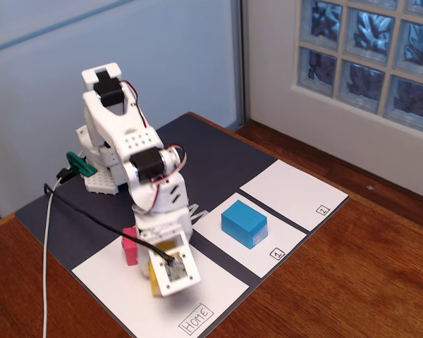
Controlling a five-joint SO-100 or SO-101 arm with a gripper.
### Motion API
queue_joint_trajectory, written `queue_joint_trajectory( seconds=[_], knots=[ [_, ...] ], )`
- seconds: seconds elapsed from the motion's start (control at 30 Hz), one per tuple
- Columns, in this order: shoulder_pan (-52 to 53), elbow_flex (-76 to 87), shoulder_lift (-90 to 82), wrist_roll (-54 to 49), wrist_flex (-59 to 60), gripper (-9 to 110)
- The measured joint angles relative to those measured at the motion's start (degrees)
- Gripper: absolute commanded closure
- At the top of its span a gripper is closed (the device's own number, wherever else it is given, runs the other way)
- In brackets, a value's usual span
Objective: Move box yellow to zone 2
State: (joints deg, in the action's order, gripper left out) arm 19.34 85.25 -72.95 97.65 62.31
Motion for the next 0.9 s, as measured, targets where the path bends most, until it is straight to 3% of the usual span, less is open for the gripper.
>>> queue_joint_trajectory(
  seconds=[0.47, 0.9],
  knots=[
    [-2.99, -16.7, -8.79, -5.1, 18.81, 102],
    [-19.34, -22.5, -21.88, -6.42, 28.56, 102]
  ],
)
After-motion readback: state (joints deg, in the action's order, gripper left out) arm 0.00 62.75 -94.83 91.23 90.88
